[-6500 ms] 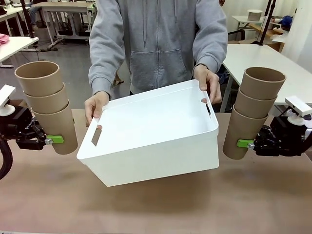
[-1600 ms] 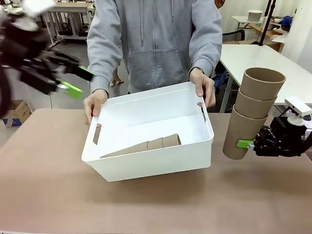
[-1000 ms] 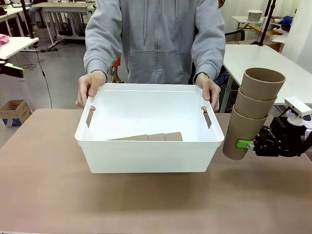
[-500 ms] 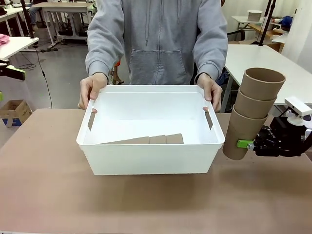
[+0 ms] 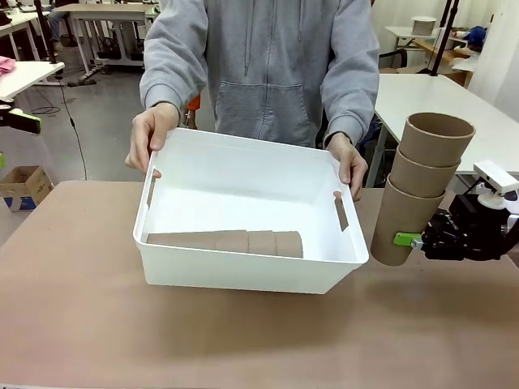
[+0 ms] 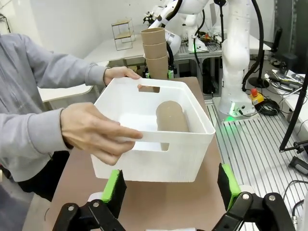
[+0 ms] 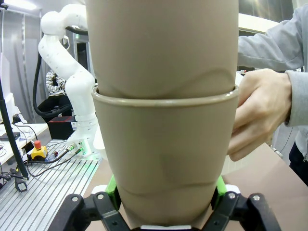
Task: Stack the cups and store them in the basket.
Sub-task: Place the stack of Reusable plastic cups into the Pantry Basket.
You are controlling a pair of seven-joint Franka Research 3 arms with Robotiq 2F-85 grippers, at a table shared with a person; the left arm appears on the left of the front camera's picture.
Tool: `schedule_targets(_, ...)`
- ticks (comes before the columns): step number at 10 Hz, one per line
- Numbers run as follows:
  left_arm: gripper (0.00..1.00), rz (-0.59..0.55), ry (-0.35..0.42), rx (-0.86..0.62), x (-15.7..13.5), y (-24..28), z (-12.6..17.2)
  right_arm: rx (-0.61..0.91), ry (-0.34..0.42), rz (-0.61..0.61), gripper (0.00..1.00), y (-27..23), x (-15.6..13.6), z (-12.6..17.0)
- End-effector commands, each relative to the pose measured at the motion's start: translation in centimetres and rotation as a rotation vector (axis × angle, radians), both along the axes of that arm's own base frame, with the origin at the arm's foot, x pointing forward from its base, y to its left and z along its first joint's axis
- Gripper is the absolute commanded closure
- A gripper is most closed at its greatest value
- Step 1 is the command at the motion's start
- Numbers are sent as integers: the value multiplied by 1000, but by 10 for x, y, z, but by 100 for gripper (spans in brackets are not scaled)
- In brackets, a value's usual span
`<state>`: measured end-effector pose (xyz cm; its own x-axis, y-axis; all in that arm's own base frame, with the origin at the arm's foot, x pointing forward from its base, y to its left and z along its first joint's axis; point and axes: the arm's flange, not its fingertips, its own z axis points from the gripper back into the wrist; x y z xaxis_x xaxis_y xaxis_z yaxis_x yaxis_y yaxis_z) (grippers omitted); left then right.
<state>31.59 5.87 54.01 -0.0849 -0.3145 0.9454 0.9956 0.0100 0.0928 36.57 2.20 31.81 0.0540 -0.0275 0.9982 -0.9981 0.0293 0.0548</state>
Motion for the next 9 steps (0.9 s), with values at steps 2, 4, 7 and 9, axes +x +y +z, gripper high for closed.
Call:
schedule_targets(2,0,-2,6,-18,0,-1,5,4,-13,-1,16,0,1,5)
schedule_targets(4,0,-2,6,-18,0,-1,5,4,-13,-1,16,0,1,5)
schedule_targets(7,0,-2,6,-18,0,-1,5,0,0,0,16,0,0,0)
schedule_targets(9,0,-2,6,-18,0,-1,5,-62,-11,-11,16,5,-7,45)
